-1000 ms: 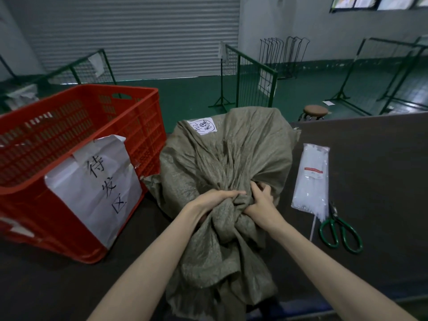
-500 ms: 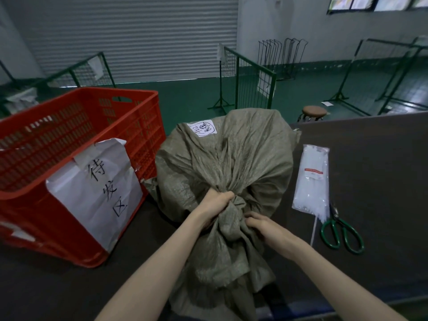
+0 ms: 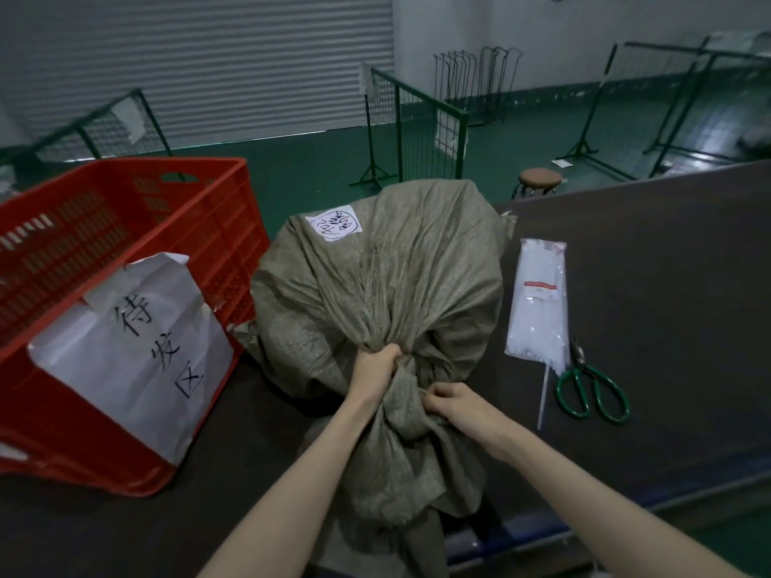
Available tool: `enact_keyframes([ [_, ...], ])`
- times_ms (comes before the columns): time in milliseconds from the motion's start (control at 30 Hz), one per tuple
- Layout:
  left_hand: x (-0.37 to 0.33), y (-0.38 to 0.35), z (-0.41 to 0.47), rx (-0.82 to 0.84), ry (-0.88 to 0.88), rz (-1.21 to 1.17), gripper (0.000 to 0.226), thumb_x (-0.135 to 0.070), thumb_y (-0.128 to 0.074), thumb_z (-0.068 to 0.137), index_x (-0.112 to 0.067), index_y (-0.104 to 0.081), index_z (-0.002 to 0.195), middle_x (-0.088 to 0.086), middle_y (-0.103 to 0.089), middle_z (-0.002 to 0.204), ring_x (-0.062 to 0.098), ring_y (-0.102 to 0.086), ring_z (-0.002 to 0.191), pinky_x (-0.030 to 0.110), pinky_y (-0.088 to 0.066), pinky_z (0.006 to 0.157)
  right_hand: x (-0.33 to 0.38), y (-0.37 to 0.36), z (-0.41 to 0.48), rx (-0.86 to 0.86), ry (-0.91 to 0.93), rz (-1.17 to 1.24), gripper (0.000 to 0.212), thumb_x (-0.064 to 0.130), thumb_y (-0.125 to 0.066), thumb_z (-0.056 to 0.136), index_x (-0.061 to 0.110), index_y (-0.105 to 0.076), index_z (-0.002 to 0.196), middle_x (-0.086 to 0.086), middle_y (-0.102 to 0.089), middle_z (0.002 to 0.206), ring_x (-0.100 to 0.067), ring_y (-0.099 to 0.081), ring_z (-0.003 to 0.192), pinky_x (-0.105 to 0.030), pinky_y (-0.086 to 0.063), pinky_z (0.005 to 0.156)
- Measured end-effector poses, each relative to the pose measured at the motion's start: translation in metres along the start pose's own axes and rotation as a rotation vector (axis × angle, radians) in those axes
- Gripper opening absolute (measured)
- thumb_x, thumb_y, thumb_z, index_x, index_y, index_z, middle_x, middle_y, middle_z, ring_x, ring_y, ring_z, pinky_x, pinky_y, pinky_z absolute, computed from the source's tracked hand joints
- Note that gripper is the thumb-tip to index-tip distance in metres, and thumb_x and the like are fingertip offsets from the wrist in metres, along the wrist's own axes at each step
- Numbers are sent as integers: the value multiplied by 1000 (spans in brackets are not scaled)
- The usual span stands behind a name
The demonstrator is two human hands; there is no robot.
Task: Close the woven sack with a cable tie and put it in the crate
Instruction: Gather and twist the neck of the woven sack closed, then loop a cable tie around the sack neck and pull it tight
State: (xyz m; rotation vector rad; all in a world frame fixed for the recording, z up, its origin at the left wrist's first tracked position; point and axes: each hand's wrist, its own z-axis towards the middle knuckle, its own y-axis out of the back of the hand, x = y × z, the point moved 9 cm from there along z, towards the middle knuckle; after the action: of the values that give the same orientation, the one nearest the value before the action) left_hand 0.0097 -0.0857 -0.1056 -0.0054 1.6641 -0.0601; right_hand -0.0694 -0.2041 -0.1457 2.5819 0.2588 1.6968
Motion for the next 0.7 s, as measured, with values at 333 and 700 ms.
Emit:
enact_keyframes([
  [333, 34, -2, 3, 74, 50, 182, 37, -3, -78, 64, -12, -67, 98, 3, -69, 107, 11, -66, 100, 18, -50, 85, -13, 50, 5, -139, -13, 16, 9, 13, -72, 78, 10, -64, 75, -1, -61, 64, -3, -49, 50, -14, -38, 49],
  [700, 65, 4, 7, -72, 169, 231, 64, -30, -79, 42, -2, -71, 99, 4, -72, 104, 18, -66, 102, 37, -49, 98, -55, 181, 2, -721, -185, -419, 13, 10, -60, 78, 10, -61, 92, -19, -65, 100, -37, -61, 95, -33, -41, 71],
])
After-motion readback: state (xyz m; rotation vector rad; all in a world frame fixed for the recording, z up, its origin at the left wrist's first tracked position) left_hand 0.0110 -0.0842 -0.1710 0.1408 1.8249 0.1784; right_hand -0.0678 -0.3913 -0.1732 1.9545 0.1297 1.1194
